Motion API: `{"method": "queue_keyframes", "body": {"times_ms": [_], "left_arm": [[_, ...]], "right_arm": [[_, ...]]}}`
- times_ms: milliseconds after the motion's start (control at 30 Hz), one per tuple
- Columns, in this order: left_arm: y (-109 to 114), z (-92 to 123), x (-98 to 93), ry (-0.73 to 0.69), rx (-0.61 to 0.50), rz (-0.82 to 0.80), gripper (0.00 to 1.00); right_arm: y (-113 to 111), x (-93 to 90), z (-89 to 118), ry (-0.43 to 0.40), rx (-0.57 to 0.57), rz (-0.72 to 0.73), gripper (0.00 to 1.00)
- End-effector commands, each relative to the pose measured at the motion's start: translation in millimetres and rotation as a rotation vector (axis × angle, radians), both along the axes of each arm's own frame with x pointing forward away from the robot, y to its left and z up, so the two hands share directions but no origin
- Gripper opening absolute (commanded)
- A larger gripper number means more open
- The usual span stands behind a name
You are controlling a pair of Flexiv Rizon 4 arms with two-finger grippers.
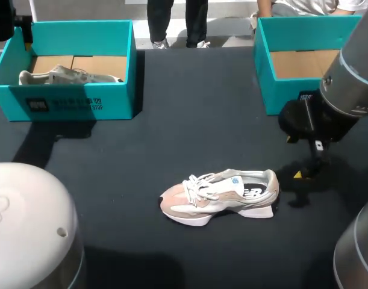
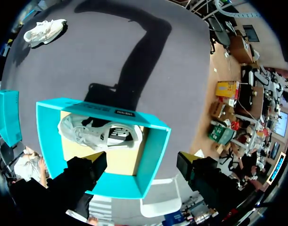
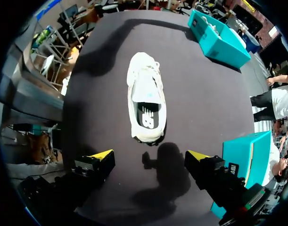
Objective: Take the shoe out of the shoebox, open the shoe tongue, remove and reinsert the insole, then place the shoe into the shoebox
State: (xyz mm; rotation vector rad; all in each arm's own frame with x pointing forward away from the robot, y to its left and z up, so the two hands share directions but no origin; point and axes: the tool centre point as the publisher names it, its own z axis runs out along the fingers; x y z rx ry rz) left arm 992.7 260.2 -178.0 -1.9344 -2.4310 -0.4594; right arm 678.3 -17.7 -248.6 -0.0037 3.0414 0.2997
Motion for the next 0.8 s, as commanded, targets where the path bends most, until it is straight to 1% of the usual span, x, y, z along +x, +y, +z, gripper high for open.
{"method": "queue_keyframes", "body": {"times_ms": [33,133,200,233,300,333,433,500,533,567,600,633,667,800], "left_arm": [[0,0,-1.0,-0.003,0.001,-0.001,1.00],[0,0,-1.0,-0.003,0.001,-0.001,1.00],[0,0,-1.0,-0.003,0.001,-0.001,1.00],[0,0,-1.0,-0.003,0.001,-0.001,1.00],[0,0,-1.0,-0.003,0.001,-0.001,1.00],[0,0,-1.0,-0.003,0.001,-0.001,1.00],[0,0,-1.0,-0.003,0.001,-0.001,1.00],[0,0,-1.0,-0.003,0.001,-0.001,1.00],[0,0,-1.0,-0.003,0.001,-0.001,1.00],[0,0,-1.0,-0.003,0.001,-0.001,1.00],[0,0,-1.0,-0.003,0.001,-0.001,1.00],[0,0,-1.0,-0.003,0.001,-0.001,1.00],[0,0,-1.0,-0.003,0.001,-0.001,1.00],[0,0,-1.0,-0.003,0.001,-0.001,1.00]], "right_arm": [[-20,2.3,-5,-0.022,0.089,0.067,1.00],[-28,9.7,-8,-0.027,0.119,0.127,1.00],[-31,14.4,-13,0.001,0.139,0.192,1.00],[-32,16.8,-16,-0.014,0.126,0.214,1.00],[-33,21.8,-21,-0.013,0.135,0.256,1.00],[-32,23.4,-22,-0.029,0.129,0.288,1.00],[-31,26.5,-28,-0.047,0.133,0.347,1.00],[-31,27.3,-29,-0.045,0.163,0.381,1.00],[-32,25.6,-30,-0.060,0.185,0.420,1.00],[-32,23.3,-30,-0.038,0.207,0.442,1.00],[-34,22.6,-33,-0.027,0.209,0.439,1.00],[-35,22.3,-36,-0.017,0.188,0.414,1.00],[-35,21.7,-39,-0.011,0.142,0.386,1.00],[-35,21.7,-39,-0.011,0.142,0.386,1.00]]}}
